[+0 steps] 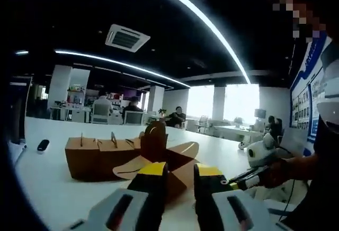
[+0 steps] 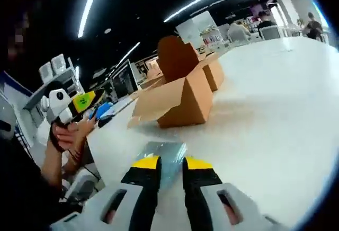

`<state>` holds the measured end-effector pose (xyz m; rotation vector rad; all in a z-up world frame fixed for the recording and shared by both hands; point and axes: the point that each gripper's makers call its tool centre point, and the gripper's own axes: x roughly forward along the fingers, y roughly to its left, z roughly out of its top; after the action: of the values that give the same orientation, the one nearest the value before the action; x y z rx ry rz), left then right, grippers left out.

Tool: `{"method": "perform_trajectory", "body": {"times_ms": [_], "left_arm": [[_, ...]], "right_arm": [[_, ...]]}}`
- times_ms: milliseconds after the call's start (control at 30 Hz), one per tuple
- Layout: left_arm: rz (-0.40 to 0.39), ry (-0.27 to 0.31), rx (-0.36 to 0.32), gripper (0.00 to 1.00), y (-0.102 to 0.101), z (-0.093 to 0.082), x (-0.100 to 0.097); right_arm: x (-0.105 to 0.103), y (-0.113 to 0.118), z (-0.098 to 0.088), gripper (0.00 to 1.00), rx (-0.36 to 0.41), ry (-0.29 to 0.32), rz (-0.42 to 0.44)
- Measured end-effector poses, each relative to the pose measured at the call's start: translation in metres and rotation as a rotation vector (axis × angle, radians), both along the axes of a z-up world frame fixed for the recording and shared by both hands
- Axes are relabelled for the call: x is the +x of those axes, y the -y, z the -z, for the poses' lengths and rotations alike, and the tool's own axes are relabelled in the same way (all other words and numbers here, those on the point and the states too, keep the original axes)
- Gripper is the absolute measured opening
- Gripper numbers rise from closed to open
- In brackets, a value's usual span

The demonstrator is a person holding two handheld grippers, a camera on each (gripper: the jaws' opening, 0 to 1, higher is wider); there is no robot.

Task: Pick up one paper box from the group, open the paper box, and remove the item inside

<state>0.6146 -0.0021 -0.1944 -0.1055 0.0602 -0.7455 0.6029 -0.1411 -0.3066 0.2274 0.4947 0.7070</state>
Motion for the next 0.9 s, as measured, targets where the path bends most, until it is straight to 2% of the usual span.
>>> {"method": "perform_trajectory", "body": {"times_ms": [200,433,533,633,700,900], "left_arm": [[-0.014,-0.007,0.001,0.22,-0.006,0.003,0.001],[-0.016,-0.012,-0.002,0.22,-0.01,0.004,0.002],[-0.014,-0.01,-0.003,0.21,-0.01,0.005,0.001],[-0.004,-0.01,0.002,0.19,-0.01,0.006,-0.001],[0.002,-0.007,0.006,0.19,-0.009,0.006,-0.002],[-0.011,-0.019,0.048,0.24,-0.017,-0.001,0.004]], "right_arm": [[0.003,0.001,-0.01,0.27,-0.002,0.072,-0.005],[0.007,0.008,-0.021,0.28,-0.01,0.128,0.005],[0.01,0.017,-0.027,0.28,-0.046,0.174,0.007],[0.011,0.027,-0.036,0.28,-0.117,0.229,-0.036],[0.015,0.035,-0.048,0.28,-0.145,0.274,-0.047],[0.026,0.046,-0.086,0.29,-0.126,0.353,-0.062]]}}
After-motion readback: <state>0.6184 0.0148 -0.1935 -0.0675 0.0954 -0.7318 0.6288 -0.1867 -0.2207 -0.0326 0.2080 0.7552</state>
